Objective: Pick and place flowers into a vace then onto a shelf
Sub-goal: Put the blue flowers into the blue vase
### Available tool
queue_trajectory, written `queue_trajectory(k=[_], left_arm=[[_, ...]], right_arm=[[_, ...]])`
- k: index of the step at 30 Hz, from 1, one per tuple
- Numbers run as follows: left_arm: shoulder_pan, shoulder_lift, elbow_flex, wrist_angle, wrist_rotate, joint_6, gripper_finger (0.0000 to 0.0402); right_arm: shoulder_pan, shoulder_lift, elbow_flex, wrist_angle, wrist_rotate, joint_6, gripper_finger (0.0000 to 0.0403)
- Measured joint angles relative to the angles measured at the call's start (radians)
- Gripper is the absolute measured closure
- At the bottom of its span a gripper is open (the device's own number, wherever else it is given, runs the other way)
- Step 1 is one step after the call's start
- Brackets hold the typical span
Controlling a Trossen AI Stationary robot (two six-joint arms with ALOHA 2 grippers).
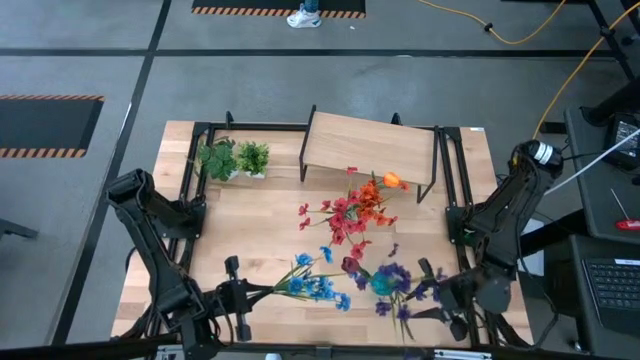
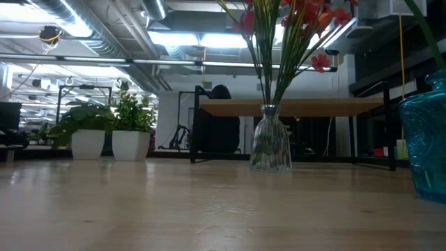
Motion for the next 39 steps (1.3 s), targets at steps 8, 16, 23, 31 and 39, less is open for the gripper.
queue_trajectory(k=[8,16,23,31,39], left_arm=[[0.000,0.000,0.000,-0.009,0.000,-0.004,0.0396],[-0.003,-0.026,0.000,-0.017,-0.008,0.013,0.0396],[-0.003,-0.076,0.000,-0.021,-0.033,0.055,0.0396],[-0.003,-0.127,0.000,-0.019,-0.100,0.137,0.0396],[0.003,-0.144,0.000,-0.007,-0.233,0.225,0.0396]], right_arm=[[0.061,-0.073,0.035,-0.180,0.026,0.112,0.0222],[0.096,-0.223,0.040,-0.407,0.141,0.253,0.0222],[0.096,-0.342,0.040,-0.410,0.143,0.137,0.0222],[0.096,-0.484,0.039,-0.315,0.220,-0.078,0.0222],[0.086,-0.478,0.039,0.150,0.203,-0.566,0.0222]])
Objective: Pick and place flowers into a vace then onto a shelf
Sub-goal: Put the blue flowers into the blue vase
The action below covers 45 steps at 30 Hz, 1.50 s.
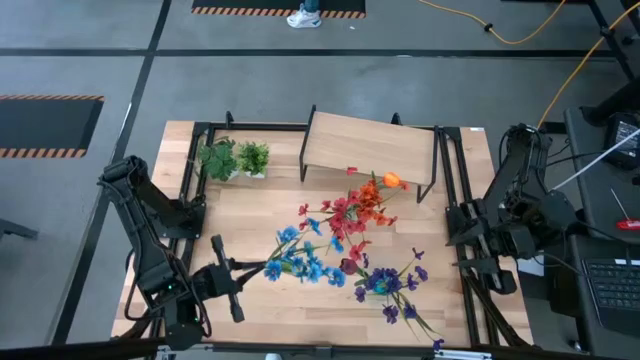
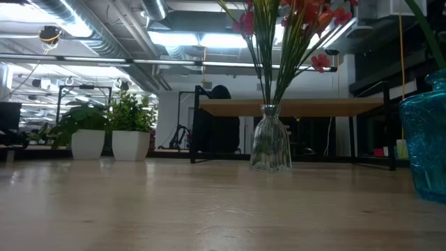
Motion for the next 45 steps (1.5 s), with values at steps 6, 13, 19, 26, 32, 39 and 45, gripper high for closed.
queue_trajectory(k=[6,13,19,26,32,39,45], left_arm=[[0.061,-0.002,0.000,0.052,-0.044,0.053,0.0396],[0.174,-0.002,0.000,0.388,0.069,0.427,0.0396],[0.274,-0.043,0.000,0.812,0.337,0.912,0.0396],[0.390,-0.063,0.000,0.867,0.553,0.975,0.0396],[0.472,-0.013,0.000,0.988,0.740,1.023,0.0396],[0.503,0.030,0.000,1.071,0.809,1.047,0.0396],[0.502,0.045,0.000,1.127,0.846,1.078,0.0396]], right_arm=[[-0.101,0.078,0.000,0.169,-0.088,-0.133,0.0222],[-0.248,0.152,0.000,0.206,-0.133,-0.129,0.0222],[-0.341,0.192,0.079,0.074,-0.185,-0.022,0.0222],[-0.429,0.315,0.174,0.012,-0.338,0.004,0.0222],[-0.505,0.455,0.230,0.060,-0.337,0.000,0.0222],[-0.545,0.534,0.320,0.073,-0.368,-0.015,0.0222],[-0.571,0.576,0.357,0.073,-0.474,-0.004,0.0222]])
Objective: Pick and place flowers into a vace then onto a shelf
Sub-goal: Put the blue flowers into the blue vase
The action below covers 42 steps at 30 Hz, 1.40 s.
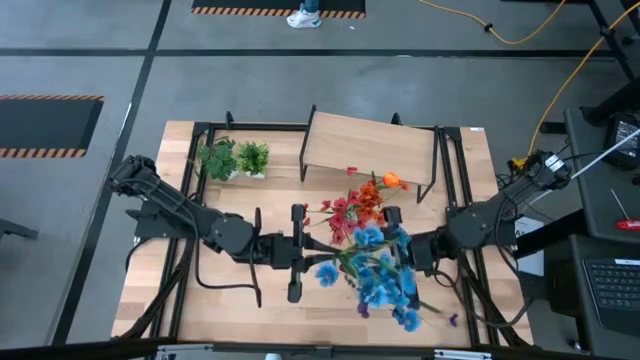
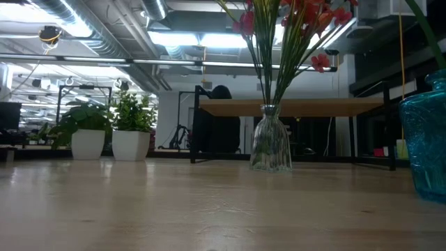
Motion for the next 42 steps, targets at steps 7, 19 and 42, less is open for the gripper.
queue_trajectory(k=[7,19,42], left_arm=[[0.015,0.000,0.000,0.046,0.019,0.048,0.0396],[0.072,-0.002,0.000,0.047,0.075,0.039,0.0395],[0.079,0.000,0.000,-0.011,0.095,0.020,0.0395]], right_arm=[[-0.047,0.034,0.048,0.003,-0.004,0.000,0.0222],[-0.088,0.049,0.082,0.008,-0.069,0.006,0.0222],[-0.087,0.051,0.081,0.020,-0.078,0.003,0.0283]])
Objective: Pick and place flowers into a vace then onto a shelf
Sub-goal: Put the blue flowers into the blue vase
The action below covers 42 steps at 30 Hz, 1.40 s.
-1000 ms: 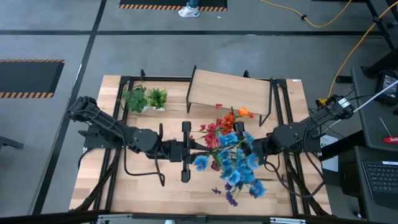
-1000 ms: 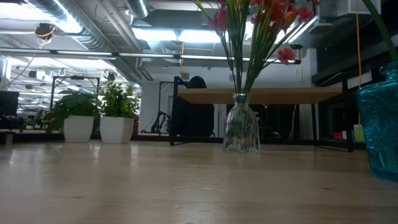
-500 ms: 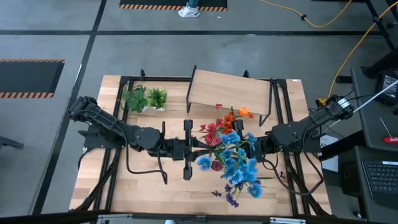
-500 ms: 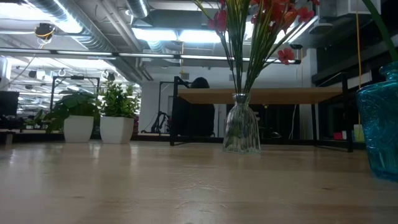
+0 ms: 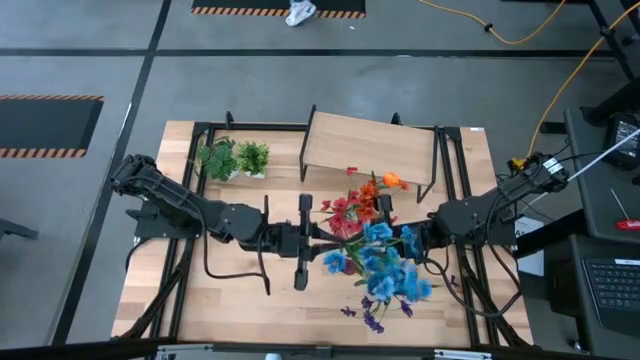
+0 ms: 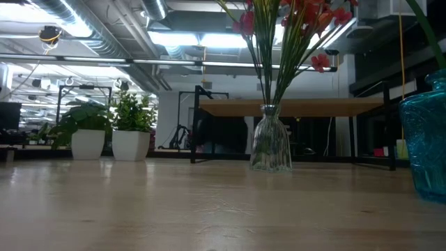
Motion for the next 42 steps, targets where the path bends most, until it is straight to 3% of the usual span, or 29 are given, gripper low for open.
queue_trajectory(k=[10,16,21,27,34,39,42], left_arm=[[-0.001,0.000,0.000,-0.001,0.027,0.000,0.0383],[-0.026,-0.001,0.000,-0.003,0.015,0.023,0.0334],[-0.084,-0.010,0.000,-0.019,-0.123,0.050,0.0295],[-0.165,-0.028,0.000,-0.160,-0.297,0.002,0.0275],[-0.250,-0.042,0.000,-0.330,-0.421,-0.090,0.0309],[-0.276,-0.048,0.000,-0.477,-0.393,-0.215,0.0361],[-0.276,-0.048,0.000,-0.548,-0.361,-0.291,0.0392]], right_arm=[[0.000,-0.002,0.000,-0.005,0.002,0.000,0.0383],[0.000,-0.001,-0.001,-0.015,0.004,-0.007,0.0392],[0.000,-0.022,-0.002,-0.035,0.006,-0.016,0.0395],[0.001,-0.105,-0.002,-0.079,0.008,0.011,0.0395],[0.001,-0.230,-0.002,-0.264,0.008,0.107,0.0395],[0.026,-0.280,-0.006,-0.397,0.014,0.140,0.0395],[0.071,-0.288,-0.033,-0.427,0.092,0.150,0.0395]])
